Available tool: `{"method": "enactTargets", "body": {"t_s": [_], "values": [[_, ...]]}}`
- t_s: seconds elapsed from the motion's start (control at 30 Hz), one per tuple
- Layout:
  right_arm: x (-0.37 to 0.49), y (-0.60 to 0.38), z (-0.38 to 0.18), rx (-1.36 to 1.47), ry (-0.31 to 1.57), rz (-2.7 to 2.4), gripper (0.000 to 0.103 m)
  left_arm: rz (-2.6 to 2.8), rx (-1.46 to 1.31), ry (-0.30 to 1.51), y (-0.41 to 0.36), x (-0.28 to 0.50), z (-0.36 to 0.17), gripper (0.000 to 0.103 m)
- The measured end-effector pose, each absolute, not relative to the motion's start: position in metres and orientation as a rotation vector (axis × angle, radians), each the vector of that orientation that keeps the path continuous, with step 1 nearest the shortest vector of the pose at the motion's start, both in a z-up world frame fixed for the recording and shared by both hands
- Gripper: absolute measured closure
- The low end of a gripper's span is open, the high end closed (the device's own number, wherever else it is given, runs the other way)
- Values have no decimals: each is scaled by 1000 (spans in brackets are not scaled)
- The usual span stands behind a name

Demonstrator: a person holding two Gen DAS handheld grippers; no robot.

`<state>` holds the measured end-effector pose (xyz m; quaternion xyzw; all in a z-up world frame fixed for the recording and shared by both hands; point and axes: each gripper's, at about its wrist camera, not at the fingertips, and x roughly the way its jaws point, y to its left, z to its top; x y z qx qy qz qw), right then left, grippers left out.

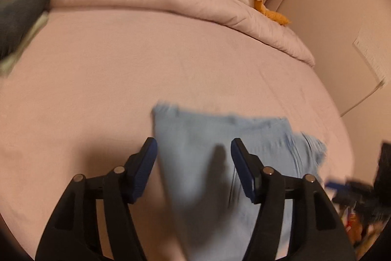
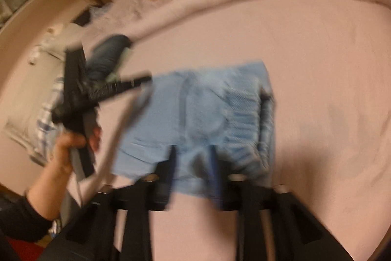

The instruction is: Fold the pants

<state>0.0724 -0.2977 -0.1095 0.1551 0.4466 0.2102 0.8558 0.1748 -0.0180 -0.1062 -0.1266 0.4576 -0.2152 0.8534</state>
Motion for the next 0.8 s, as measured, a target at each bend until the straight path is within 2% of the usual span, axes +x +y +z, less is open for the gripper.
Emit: {"method": "enactTargets", "body": {"t_s": [0.03,0.17,0.3,0.4,0.53,0.57,0.6,0.63,0.67,0.73,0.8], "values": [[75,-296,-103,326,913,460,58,-460,-300,981,-11,167,-111,41],[110,-264,-99,258,921,501,57,-519,-476,1077,13,130,-139,41],[162,-206,-100,147,966,554,57,-595,-546,1097,7,100,-148,43],[183,-176,-103,41,1003,579,57,-610,-497,1117,-9,87,-147,68],[216,-118,-127,-175,1082,552,58,-594,-491,1098,-10,81,-149,70],[222,-106,-136,-239,1099,544,59,-598,-497,1101,-9,81,-150,70],[224,-99,-140,-278,1103,547,64,-599,-490,1098,-10,80,-149,70],[224,-94,-141,-300,1105,552,77,-598,-474,1093,-11,78,-148,70],[224,-92,-142,-313,1103,546,83,-594,-455,1089,-14,78,-147,70],[229,-91,-143,-290,1115,529,88,-580,-430,1083,-19,76,-144,70],[234,-95,-142,-218,1132,500,89,-569,-424,1081,-21,73,-143,70]]}}
